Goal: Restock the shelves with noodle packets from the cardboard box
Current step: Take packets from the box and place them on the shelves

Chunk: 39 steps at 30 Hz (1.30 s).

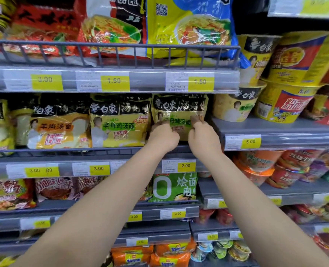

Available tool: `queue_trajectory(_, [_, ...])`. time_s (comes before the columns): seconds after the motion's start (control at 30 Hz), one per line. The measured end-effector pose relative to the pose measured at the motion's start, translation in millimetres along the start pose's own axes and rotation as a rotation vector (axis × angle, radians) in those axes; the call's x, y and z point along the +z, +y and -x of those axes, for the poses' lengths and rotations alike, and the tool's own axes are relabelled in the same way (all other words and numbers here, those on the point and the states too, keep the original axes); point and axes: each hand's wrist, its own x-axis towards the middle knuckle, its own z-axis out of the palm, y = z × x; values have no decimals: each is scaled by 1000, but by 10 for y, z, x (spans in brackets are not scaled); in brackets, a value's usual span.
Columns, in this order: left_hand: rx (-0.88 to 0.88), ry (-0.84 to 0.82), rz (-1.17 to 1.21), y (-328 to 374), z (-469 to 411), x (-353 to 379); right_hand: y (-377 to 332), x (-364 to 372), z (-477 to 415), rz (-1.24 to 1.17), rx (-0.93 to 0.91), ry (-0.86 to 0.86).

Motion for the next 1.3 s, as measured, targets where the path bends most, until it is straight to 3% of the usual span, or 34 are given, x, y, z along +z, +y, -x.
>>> queue_trajectory(0.2, [9,-51,93,124,59,7,58,50,6,172,37,-191])
queue_trajectory(0.5, [-12,-29,145,99,86,-102,-59,-53,127,167,-4,-114])
queue_trajectory(0.57, [22,105,222,-5,111,-188,-163,-72,133,90,3,-82])
queue_trajectory(0.67, [97,451,373,-281,235,-381,-373,-75,142,-188,2,-54])
queue_trajectory(0.8, [-66,674,264,-702,375,-673,-720,10,116,-423,40,-182])
queue_trajectory(0.9, [-203,610,105,-906,408,-813,-961,126,74,-611,124,-269])
queue_trajectory(1.13, [-179,307,70,-982,384,-970,-1150,196,17,-620,206,-328])
queue_trajectory(1.3, [-260,308,167,-855,253,-930,-1042,175,45,-671,217,-307])
